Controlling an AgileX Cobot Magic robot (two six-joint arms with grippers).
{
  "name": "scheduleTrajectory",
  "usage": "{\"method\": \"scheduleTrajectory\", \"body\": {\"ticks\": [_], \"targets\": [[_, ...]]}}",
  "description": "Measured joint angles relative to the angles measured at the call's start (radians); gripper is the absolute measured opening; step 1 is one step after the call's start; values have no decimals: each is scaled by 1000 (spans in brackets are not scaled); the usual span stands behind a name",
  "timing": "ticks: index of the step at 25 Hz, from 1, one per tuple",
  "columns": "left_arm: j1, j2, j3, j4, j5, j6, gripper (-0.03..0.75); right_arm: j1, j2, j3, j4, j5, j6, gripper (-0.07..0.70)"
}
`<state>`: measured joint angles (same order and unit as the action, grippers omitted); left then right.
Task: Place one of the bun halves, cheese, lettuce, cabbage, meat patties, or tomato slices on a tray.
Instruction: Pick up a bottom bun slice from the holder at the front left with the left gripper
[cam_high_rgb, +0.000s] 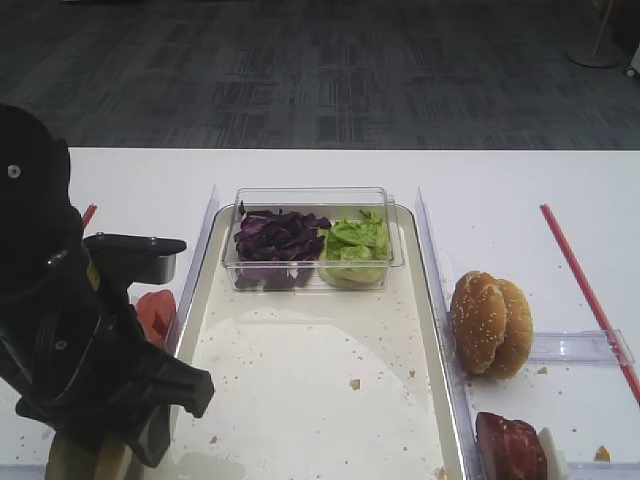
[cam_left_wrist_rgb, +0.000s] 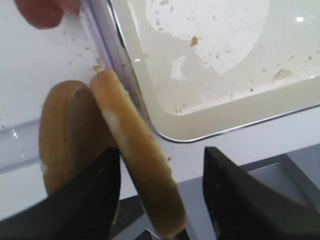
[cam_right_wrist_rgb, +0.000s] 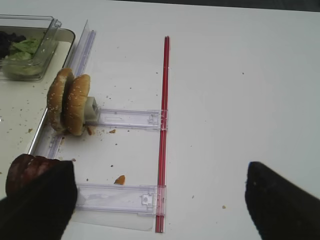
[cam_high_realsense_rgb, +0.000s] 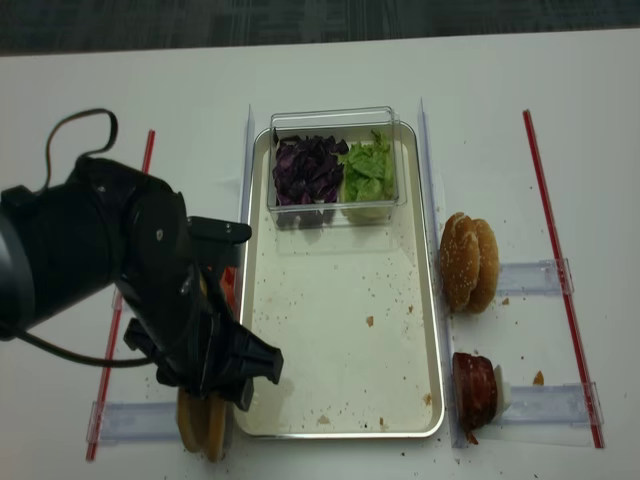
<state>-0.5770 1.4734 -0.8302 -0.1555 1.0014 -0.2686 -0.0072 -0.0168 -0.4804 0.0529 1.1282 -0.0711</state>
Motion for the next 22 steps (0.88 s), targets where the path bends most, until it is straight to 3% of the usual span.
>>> {"method": "scheduleTrajectory", "body": {"ticks": [22], "targets": [[0,0,0,35,0,-2,165,0,0,0,0,0,-2,692]]}}
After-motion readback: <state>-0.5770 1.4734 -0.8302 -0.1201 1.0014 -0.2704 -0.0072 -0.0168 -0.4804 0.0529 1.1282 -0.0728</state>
